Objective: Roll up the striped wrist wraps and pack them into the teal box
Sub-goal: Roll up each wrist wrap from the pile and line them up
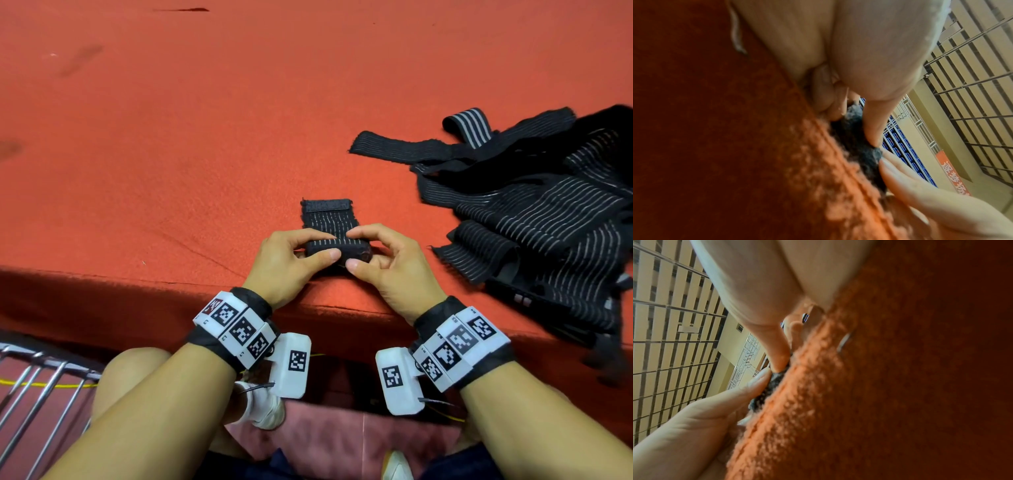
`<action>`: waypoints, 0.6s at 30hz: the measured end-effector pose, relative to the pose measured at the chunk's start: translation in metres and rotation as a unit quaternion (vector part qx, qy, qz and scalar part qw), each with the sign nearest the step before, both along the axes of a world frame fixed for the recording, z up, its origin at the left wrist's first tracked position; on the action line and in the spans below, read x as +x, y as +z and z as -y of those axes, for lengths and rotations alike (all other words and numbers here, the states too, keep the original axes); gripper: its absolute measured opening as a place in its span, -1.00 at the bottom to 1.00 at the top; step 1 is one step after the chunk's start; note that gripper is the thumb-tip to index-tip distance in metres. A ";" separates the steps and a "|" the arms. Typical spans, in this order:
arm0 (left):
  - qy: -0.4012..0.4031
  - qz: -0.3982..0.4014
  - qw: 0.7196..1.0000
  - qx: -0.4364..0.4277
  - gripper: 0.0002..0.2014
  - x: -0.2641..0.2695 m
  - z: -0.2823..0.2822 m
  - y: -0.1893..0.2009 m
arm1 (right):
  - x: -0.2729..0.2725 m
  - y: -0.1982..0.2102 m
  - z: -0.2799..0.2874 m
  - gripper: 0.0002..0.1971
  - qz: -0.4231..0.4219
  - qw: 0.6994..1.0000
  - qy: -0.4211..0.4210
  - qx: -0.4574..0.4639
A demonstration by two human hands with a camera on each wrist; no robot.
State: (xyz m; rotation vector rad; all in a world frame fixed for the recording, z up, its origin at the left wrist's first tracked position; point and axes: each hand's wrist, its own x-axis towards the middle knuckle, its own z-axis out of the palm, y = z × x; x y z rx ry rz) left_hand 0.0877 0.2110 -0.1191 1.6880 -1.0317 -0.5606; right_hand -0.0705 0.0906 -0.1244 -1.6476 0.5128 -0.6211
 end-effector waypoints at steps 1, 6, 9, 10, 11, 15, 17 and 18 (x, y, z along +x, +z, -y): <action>-0.002 0.006 1.000 0.002 -0.76 0.000 0.000 0.000 | 0.001 0.000 0.000 -0.67 -0.002 1.000 -0.002 0.003; -0.036 0.044 0.998 -0.020 -0.52 0.000 -0.003 0.000 | 0.006 -0.001 0.000 -0.84 -0.005 0.998 -0.054 -0.033; -0.041 0.044 0.998 -0.012 -0.52 0.003 -0.003 -0.002 | 0.009 -0.001 0.000 -0.93 -0.011 0.996 -0.070 -0.046; -0.034 0.030 0.999 -0.010 -0.55 0.003 -0.002 -0.003 | 0.010 -0.001 0.001 -0.93 -0.016 0.996 -0.075 -0.049; -0.026 0.014 1.000 -0.008 -0.57 0.003 -0.001 -0.003 | 0.009 -0.001 0.001 -0.93 -0.018 0.995 -0.078 -0.053; -0.003 -0.010 1.000 0.002 -0.68 0.000 0.001 -0.002 | 0.003 0.002 -0.002 -0.68 -0.002 0.999 -0.036 -0.023; 0.005 0.001 1.000 0.015 -0.69 0.001 0.002 -0.002 | 0.001 0.001 0.000 -0.58 -0.007 1.000 -0.014 -0.010; 0.009 0.004 1.000 0.021 -0.70 0.001 0.003 -0.002 | 0.001 -0.001 0.001 -0.57 -0.013 1.000 -0.008 -0.010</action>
